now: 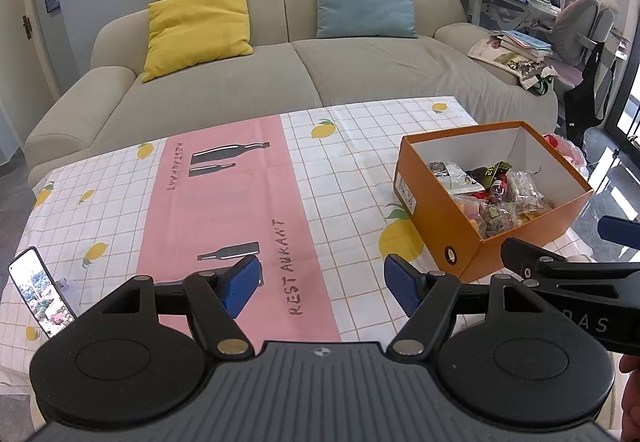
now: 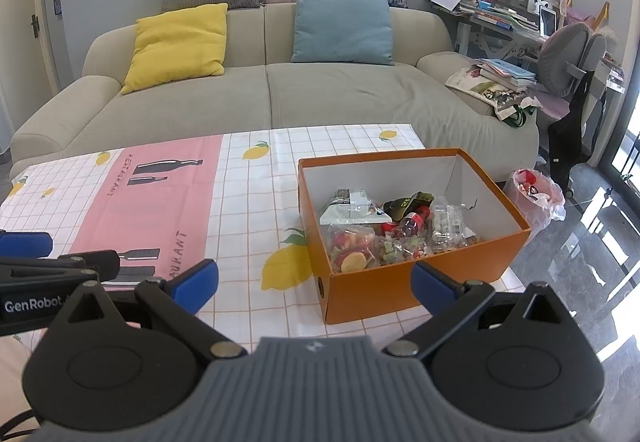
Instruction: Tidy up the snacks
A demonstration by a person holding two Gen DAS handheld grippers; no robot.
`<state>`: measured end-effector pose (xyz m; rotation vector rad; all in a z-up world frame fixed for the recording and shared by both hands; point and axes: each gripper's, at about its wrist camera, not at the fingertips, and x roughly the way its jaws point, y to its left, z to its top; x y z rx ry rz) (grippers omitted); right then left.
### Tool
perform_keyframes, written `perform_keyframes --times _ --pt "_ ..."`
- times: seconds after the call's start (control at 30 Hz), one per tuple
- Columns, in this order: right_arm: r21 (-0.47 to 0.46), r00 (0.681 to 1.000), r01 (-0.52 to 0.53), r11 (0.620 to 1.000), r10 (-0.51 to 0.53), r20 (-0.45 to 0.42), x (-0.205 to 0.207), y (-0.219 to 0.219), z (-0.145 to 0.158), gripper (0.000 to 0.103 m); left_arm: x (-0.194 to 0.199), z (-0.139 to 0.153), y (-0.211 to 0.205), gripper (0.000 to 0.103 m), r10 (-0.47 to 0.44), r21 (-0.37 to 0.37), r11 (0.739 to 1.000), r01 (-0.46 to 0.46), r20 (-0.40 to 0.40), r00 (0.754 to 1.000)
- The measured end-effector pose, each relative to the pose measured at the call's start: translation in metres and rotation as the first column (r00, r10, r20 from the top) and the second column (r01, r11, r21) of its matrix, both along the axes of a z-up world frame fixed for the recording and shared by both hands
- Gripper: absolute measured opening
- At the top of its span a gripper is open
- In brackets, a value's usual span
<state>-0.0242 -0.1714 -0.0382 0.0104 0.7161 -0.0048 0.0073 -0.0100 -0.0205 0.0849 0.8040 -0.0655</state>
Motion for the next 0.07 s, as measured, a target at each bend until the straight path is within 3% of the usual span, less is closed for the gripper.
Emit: perform_keyframes --times 0.07 --pt "0.000 1.000 0.000 1.000 0.000 0.000 0.0001 0.0003 0.0000 0.100 0.0002 0.0007 0.0000 0.084 0.002 0.001 1.000 -0.002 0.001 1.000"
